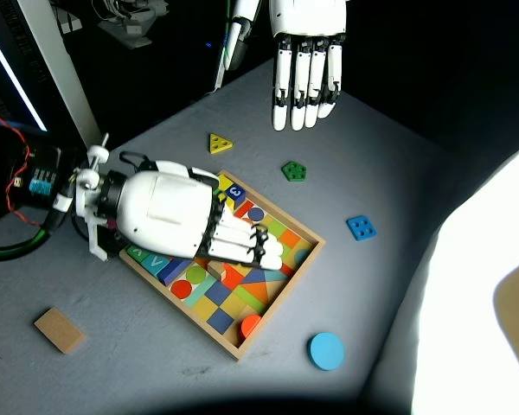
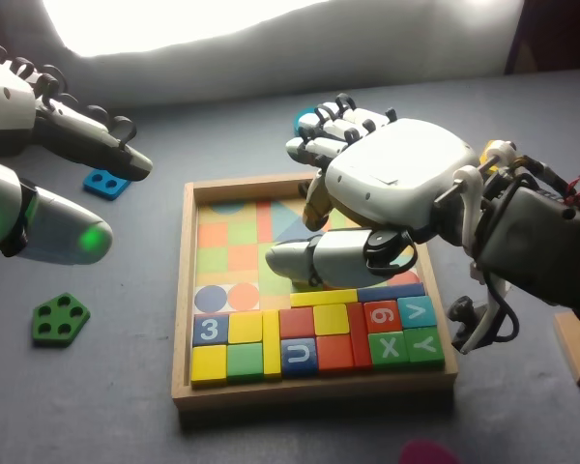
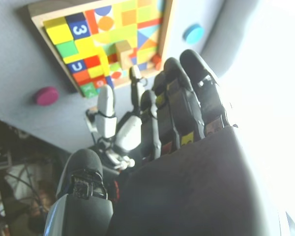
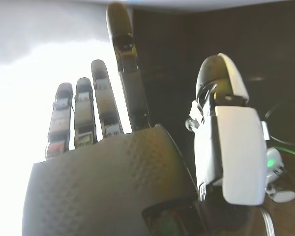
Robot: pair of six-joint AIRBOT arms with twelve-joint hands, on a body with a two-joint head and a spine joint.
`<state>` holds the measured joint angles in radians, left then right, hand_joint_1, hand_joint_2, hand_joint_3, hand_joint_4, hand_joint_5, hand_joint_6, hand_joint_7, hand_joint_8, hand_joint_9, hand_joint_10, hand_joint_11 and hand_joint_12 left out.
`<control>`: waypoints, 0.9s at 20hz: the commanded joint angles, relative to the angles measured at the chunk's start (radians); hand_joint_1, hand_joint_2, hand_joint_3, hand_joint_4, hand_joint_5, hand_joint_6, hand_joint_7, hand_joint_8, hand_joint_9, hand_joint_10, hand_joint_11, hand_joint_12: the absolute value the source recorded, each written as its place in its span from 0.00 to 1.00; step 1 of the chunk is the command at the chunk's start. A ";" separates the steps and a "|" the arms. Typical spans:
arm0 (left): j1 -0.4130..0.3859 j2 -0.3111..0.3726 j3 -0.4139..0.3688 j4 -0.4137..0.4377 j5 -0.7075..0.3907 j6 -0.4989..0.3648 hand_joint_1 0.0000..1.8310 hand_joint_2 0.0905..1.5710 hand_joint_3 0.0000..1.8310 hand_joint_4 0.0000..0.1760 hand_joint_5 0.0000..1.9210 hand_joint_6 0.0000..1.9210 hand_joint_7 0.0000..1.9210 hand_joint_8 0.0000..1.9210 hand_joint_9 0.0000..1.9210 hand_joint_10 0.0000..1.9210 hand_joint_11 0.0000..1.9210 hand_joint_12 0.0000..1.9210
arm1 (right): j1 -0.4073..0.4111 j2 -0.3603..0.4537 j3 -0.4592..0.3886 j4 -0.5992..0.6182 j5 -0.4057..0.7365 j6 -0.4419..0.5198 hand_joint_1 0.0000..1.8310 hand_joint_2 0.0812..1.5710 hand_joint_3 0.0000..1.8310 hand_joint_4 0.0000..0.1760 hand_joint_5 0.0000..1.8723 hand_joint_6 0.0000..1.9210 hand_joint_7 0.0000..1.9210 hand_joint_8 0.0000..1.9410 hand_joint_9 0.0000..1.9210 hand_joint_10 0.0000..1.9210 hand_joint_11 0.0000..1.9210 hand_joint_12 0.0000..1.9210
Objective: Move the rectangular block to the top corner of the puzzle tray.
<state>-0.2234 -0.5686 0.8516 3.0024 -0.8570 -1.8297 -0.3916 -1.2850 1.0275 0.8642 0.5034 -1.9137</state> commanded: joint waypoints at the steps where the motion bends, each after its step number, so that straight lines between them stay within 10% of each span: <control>1: -0.008 0.005 0.001 0.010 0.085 0.001 0.00 0.78 0.00 0.29 0.13 0.00 0.18 0.00 0.20 0.00 0.02 0.51 | 0.002 -0.003 0.004 -0.039 0.074 0.007 0.00 0.72 0.00 0.00 0.49 0.04 0.12 0.01 0.01 0.01 0.00 0.00; 18: -0.007 0.005 0.002 0.010 0.085 0.001 0.00 0.79 0.00 0.28 0.13 0.00 0.17 0.00 0.20 0.00 0.01 0.51 | -0.055 0.004 0.020 -0.039 0.091 -0.010 0.00 0.71 0.00 0.00 0.49 0.04 0.10 0.00 0.01 0.00 0.01 0.01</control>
<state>-0.2234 -0.5686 0.8516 3.0024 -0.8574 -1.8297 -0.4526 -1.2865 1.0492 0.8608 0.5182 -1.9232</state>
